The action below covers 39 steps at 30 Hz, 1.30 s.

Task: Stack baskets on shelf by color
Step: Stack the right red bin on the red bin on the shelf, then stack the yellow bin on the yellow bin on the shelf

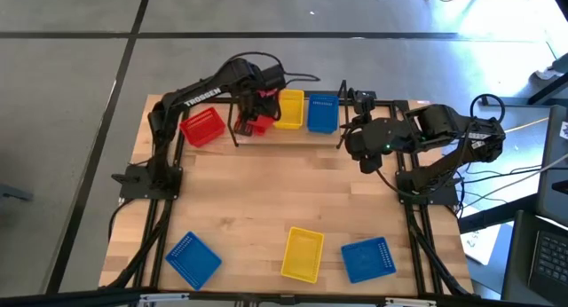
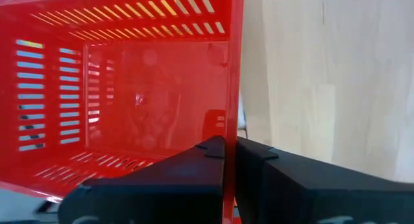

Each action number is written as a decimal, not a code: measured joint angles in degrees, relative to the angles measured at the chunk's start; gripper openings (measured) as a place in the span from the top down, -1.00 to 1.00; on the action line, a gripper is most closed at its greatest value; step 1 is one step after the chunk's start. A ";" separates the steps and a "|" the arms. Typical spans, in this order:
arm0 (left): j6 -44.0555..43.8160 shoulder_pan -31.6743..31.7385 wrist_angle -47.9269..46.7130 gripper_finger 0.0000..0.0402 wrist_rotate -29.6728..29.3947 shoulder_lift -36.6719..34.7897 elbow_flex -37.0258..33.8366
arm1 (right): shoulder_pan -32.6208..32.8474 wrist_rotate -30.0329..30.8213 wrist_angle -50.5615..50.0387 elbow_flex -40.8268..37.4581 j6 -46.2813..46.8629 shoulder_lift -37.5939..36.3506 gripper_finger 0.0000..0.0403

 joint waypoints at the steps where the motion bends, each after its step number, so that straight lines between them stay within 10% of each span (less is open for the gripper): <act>1: 0.00 0.15 0.01 1.00 -0.33 0.01 -1.27 | 0.00 0.02 0.00 0.00 0.00 0.00 0.41; 39: -6.33 -0.46 13.33 0.63 -4.91 0.08 -11.99 | -0.04 0.04 0.04 -0.04 1.63 0.02 0.41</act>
